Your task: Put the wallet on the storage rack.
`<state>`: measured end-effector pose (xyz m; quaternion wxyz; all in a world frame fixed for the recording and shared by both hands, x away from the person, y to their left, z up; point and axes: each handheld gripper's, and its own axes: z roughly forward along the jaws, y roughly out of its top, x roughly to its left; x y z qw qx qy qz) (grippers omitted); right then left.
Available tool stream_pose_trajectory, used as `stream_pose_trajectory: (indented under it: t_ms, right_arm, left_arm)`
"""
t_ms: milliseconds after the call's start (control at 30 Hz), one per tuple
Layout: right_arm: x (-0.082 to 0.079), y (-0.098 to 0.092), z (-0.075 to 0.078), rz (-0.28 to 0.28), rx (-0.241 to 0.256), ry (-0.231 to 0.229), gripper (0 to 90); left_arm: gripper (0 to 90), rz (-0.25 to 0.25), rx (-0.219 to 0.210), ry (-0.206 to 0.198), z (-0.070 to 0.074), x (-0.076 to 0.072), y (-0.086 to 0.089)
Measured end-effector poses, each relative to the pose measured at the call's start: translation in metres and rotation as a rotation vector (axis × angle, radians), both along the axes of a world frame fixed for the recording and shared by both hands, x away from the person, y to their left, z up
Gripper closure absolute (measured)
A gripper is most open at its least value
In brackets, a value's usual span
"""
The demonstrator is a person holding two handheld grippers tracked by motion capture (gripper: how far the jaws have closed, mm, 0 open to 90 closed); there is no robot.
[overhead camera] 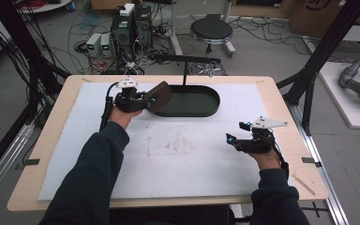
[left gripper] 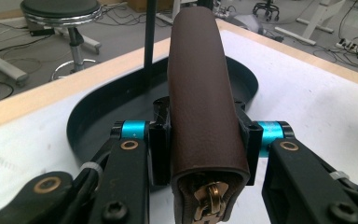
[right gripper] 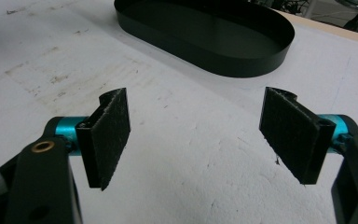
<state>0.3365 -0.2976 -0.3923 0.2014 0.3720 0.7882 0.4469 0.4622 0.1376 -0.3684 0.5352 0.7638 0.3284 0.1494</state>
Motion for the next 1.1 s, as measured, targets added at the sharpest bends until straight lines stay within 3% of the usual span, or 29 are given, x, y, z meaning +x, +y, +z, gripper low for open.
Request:
stream_pose_trajectory:
  t_ms: [67, 100, 133, 200, 500, 733, 867, 900, 1033, 1067, 1100]
  right_arm:
    - [0.0, -0.001, 0.0, -0.002, -0.001, -0.002, 24.9]
    - [0.001, -0.001, 0.0, -0.004, 0.001, -0.001, 24.8]
    - [0.001, -0.002, -0.001, -0.007, -0.001, -0.002, 24.8]
    - [0.001, -0.002, -0.001, -0.006, 0.003, 0.001, 24.9]
    - [0.001, -0.007, -0.003, -0.017, 0.009, 0.009, 24.9]
    - [0.0, -0.007, -0.003, -0.017, 0.009, 0.01, 24.9]
    - [0.0, -0.007, -0.003, -0.018, 0.011, 0.012, 24.8]
    - [0.001, -0.008, -0.003, -0.023, 0.015, 0.019, 24.9]
    - [0.0, -0.009, -0.004, -0.026, 0.012, 0.019, 24.9]
    - [0.0, -0.009, -0.004, -0.027, 0.012, 0.018, 24.9]
    - [0.0, -0.008, -0.004, -0.024, 0.012, 0.018, 24.9]
  left_arm:
    - [65.4, 0.001, 0.007, -0.001, 0.0, 0.009, -0.007]
    - [65.4, -0.003, 0.01, 0.014, -0.002, 0.022, -0.016]
    - [65.4, -0.003, 0.01, 0.014, -0.002, 0.022, -0.016]
    - [65.4, -0.014, 0.012, 0.041, -0.008, 0.036, -0.029]
    - [65.3, -0.058, 0.032, 0.083, -0.033, 0.052, -0.061]
    - [65.0, -0.039, -0.003, 0.143, -0.046, 0.065, -0.066]
    - [64.8, -0.041, 0.027, 0.167, -0.052, 0.066, -0.068]
    - [64.2, -0.029, 0.013, 0.178, -0.054, 0.068, -0.066]
    - [62.1, -0.003, 0.047, 0.154, -0.051, 0.068, -0.063]
    - [57.3, 0.018, 0.054, 0.146, -0.05, 0.068, -0.061]
    - [47.4, 0.06, 0.089, 0.127, -0.044, 0.067, -0.057]
